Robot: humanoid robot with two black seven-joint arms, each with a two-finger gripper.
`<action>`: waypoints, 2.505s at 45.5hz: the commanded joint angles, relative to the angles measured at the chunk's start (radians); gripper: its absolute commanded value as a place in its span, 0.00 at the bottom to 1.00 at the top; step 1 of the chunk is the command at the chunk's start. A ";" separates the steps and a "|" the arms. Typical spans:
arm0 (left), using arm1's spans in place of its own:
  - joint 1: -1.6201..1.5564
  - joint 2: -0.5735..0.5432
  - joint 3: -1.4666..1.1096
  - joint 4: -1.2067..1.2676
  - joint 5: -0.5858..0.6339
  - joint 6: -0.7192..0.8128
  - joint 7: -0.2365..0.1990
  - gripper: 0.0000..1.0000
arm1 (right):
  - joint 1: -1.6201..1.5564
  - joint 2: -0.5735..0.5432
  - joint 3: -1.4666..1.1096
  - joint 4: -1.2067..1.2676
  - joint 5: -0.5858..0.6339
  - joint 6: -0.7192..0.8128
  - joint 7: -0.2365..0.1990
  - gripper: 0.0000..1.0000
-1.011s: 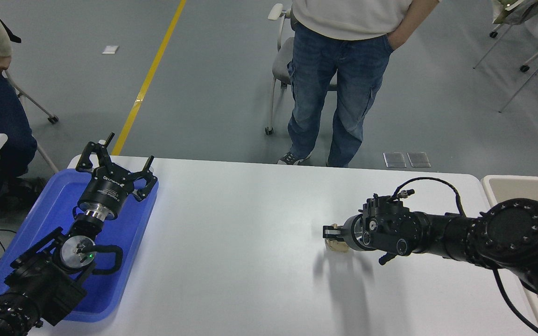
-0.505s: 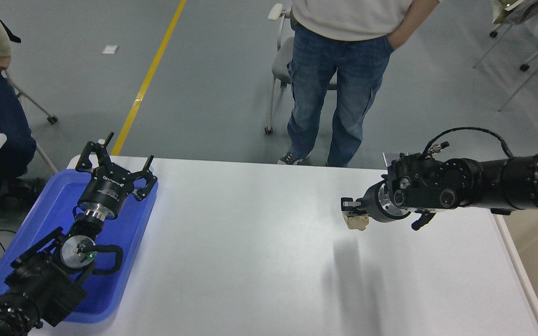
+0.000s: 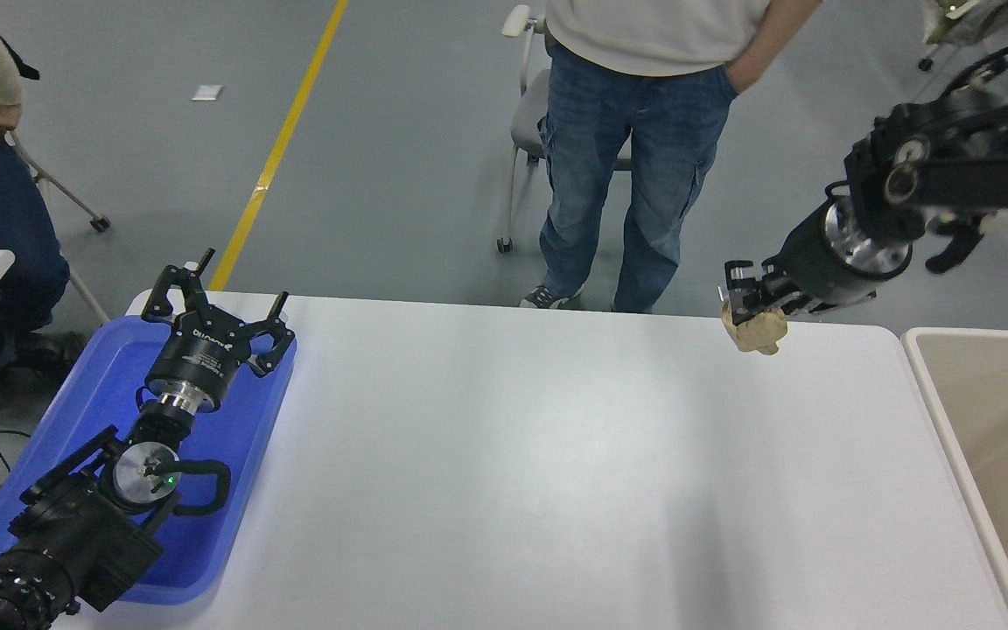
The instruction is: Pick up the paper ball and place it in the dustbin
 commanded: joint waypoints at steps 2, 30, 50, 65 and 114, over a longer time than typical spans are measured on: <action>0.000 0.000 0.000 0.000 0.001 0.000 0.000 1.00 | 0.239 -0.061 -0.122 0.065 0.012 0.121 0.001 0.00; 0.002 0.000 0.001 0.000 0.001 0.000 0.000 1.00 | 0.411 -0.152 -0.426 0.077 0.018 0.168 0.001 0.00; 0.002 0.000 0.001 0.000 0.001 0.002 0.000 1.00 | 0.456 -0.345 -0.819 0.047 -0.002 0.168 0.003 0.00; 0.002 0.000 0.001 0.000 0.001 0.002 0.000 1.00 | 0.079 -0.483 -0.665 -0.231 0.006 0.100 0.010 0.00; 0.000 0.000 0.001 0.000 0.001 0.000 0.000 1.00 | -1.345 -0.185 0.413 -1.032 0.001 -0.586 0.012 0.00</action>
